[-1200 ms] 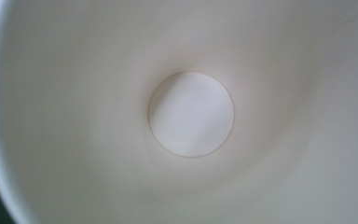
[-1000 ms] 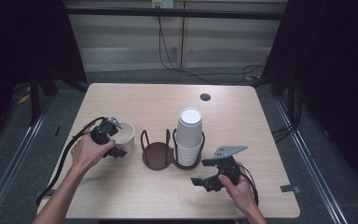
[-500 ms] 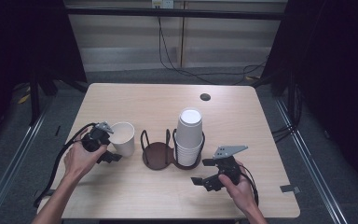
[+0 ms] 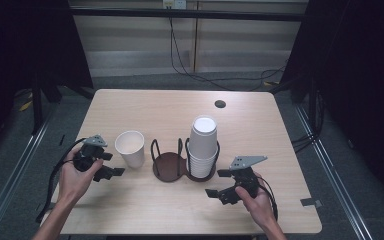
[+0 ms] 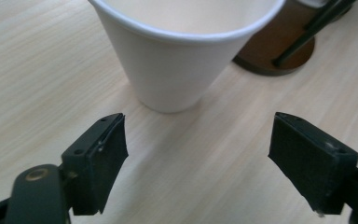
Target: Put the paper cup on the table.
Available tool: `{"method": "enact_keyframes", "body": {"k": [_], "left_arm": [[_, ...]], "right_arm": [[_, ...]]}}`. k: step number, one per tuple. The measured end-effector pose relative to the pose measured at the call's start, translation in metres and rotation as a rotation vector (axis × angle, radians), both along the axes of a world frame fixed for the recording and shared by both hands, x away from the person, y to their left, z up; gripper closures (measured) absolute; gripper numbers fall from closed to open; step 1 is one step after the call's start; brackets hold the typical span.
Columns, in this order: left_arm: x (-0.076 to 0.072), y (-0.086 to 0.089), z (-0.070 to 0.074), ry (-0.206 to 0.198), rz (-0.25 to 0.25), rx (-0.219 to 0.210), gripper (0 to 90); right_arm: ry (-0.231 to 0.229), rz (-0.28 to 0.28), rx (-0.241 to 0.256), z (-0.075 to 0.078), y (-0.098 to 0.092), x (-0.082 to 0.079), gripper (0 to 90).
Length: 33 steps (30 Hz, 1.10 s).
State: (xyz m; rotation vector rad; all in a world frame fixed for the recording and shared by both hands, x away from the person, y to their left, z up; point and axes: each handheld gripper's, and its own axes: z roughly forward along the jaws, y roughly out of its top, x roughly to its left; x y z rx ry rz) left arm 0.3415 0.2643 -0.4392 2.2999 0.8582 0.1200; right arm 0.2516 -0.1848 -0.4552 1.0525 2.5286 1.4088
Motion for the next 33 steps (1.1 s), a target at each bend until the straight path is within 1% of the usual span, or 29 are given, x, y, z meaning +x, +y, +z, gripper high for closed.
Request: {"method": "enact_keyframes", "body": {"k": [1,2,3,4,6,8,9,11,13,14,15,16,18,20,23,24,25,26,27,28,29,30,31,32,33], "left_arm": [[-0.002,0.0,0.0,-0.025,0.002,0.011,20.1],[-0.004,-0.001,0.0,-0.032,0.008,-0.001,20.0],[-0.007,-0.001,0.0,-0.045,0.01,-0.032,20.1],[-0.01,-0.002,0.0,-0.043,0.01,-0.067,20.1],[-0.015,-0.003,0.0,-0.061,0.018,-0.105,20.0],[-0.02,-0.005,-0.001,-0.079,0.024,-0.116,20.1],[-0.023,-0.006,-0.002,-0.079,0.027,-0.137,20.0],[-0.025,-0.006,-0.002,-0.081,0.02,-0.144,20.1],[-0.031,-0.007,-0.002,-0.105,0.029,-0.164,20.0],[-0.034,-0.006,-0.001,-0.12,0.027,-0.162,20.1],[-0.036,-0.004,0.0,-0.146,0.037,-0.174,20.1],[-0.04,-0.002,0.0,-0.143,0.053,-0.206,20.1],[-0.044,-0.001,0.001,-0.16,0.056,-0.212,20.0],[-0.05,-0.002,0.0,-0.162,0.048,-0.215,20.1],[-0.06,-0.006,-0.002,-0.178,0.05,-0.221,20.1],[-0.062,-0.006,-0.002,-0.184,0.054,-0.228,20.0],[-0.066,-0.007,-0.005,-0.181,0.06,-0.257,20.1],[-0.068,-0.008,-0.005,-0.172,0.069,-0.265,20.1],[-0.072,-0.009,-0.006,-0.2,0.078,-0.249,20.0],[-0.074,-0.011,-0.007,-0.213,0.082,-0.257,20.0],[-0.076,-0.012,-0.008,-0.207,0.074,-0.275,20.0],[-0.078,-0.015,-0.009,-0.186,0.071,-0.298,20.0],[-0.08,-0.018,-0.01,-0.19,0.067,-0.309,20.0],[-0.082,-0.021,-0.01,-0.202,0.056,-0.304,20.0],[-0.083,-0.024,-0.01,-0.194,0.045,-0.313,20.0]], "right_arm": [[0.0,-0.001,0.001,0.0,0.0,0.0,14.4],[-0.002,-0.002,0.002,0.0,0.0,0.0,14.5],[-0.002,-0.004,0.001,0.0,0.0,0.0,14.4],[-0.002,-0.003,0.002,0.0,-0.001,0.0,14.4],[-0.002,-0.006,0.0,0.0,-0.001,0.0,14.4],[-0.003,-0.005,-0.001,0.0,-0.001,0.0,14.5],[-0.003,-0.005,0.0,0.0,-0.001,0.0,14.4],[-0.005,-0.008,0.0,0.001,-0.001,0.0,14.4],[-0.006,-0.008,0.003,0.001,-0.002,0.0,14.4],[-0.007,-0.011,0.003,0.001,-0.002,0.0,14.4],[-0.007,-0.012,0.004,0.001,-0.003,0.0,14.4],[-0.007,-0.011,0.004,0.001,-0.003,0.0,14.4],[-0.008,-0.012,0.004,0.001,-0.002,-0.001,14.5],[-0.012,-0.012,0.007,0.003,-0.003,-0.001,14.4],[-0.016,-0.018,0.01,0.004,-0.003,-0.002,14.4],[-0.016,-0.02,0.009,0.004,-0.004,-0.002,14.4],[-0.016,-0.02,0.01,0.004,-0.004,-0.002,14.5],[-0.018,-0.019,0.01,0.004,-0.004,-0.002,14.4],[-0.019,-0.018,0.011,0.004,-0.004,-0.002,14.4],[-0.021,-0.019,0.009,0.004,-0.004,-0.003,14.4],[-0.02,-0.019,0.009,0.004,-0.004,-0.003,14.5],[-0.02,-0.02,0.007,0.004,-0.005,-0.002,14.4],[-0.019,-0.021,0.007,0.004,-0.005,-0.002,14.4],[-0.021,-0.022,0.008,0.004,-0.005,-0.002,14.5],[-0.025,-0.022,0.009,0.004,-0.006,-0.002,14.5]]}}
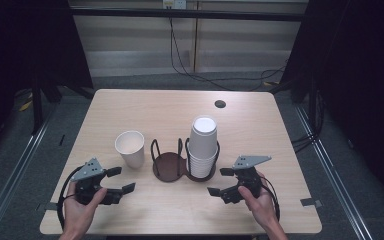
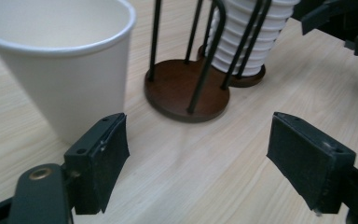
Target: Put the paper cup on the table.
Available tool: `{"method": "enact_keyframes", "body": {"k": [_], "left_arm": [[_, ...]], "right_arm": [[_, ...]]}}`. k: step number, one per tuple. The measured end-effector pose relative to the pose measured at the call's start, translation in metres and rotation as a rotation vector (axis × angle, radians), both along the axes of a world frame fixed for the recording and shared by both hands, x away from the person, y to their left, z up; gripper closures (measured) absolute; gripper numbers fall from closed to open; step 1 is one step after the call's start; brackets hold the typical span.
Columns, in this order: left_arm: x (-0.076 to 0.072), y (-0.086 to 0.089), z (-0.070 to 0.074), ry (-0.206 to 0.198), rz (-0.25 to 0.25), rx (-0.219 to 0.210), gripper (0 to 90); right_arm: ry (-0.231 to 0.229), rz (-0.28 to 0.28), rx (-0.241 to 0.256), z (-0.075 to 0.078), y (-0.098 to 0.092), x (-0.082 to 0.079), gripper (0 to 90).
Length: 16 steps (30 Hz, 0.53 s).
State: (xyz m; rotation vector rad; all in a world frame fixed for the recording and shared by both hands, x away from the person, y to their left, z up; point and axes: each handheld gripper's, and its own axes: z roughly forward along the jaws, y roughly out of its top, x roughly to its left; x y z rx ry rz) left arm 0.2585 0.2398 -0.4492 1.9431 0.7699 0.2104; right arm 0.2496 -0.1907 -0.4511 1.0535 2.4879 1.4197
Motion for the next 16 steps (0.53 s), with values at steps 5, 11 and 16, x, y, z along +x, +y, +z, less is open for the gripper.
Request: {"method": "enact_keyframes", "body": {"k": [5,11,16], "left_arm": [[-0.007,-0.017,-0.007,0.021,-0.044,-0.037,19.4],[-0.007,-0.041,-0.013,0.023,-0.098,-0.041,18.8],[-0.009,-0.047,-0.015,0.012,-0.128,-0.036,18.0]], "right_arm": [[-0.008,-0.012,0.008,0.002,-0.001,-0.001,14.5],[-0.026,-0.025,0.024,0.002,-0.001,-0.002,14.5],[-0.031,-0.064,0.022,-0.002,-0.003,0.0,14.6]]}}
